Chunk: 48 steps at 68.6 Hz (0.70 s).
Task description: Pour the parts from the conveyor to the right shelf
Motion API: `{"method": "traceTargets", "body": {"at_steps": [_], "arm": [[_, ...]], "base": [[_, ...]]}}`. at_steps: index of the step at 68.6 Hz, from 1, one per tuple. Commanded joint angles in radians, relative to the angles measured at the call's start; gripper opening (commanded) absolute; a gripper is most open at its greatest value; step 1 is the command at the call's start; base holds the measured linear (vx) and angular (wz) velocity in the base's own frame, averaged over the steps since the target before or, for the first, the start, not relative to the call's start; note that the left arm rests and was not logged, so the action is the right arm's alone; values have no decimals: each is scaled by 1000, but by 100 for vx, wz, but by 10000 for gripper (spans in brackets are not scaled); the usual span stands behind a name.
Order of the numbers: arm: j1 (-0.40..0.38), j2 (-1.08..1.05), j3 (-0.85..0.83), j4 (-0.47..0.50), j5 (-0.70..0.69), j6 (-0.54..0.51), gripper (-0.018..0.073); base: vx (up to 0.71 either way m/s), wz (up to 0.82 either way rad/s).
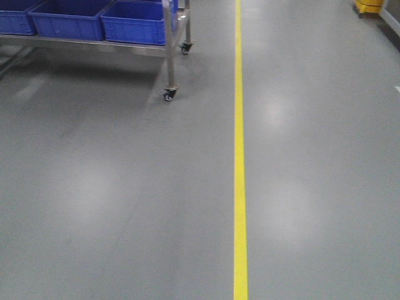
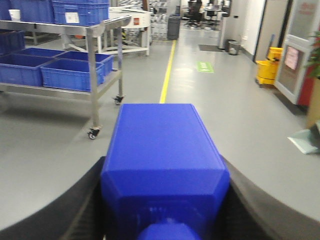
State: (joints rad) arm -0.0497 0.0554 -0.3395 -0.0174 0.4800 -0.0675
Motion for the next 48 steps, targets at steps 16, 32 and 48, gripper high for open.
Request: {"method": "traceTargets", "body": {"at_steps": [16,32,48], "arm": [[-1,15,-29,-3,-82,0,-6],[-1,15,-29,-3,-82,0,-6],[-1,15,-29,-3,-82,0,-6]], "base": [[65,37],[64,45],[63,46]]}}
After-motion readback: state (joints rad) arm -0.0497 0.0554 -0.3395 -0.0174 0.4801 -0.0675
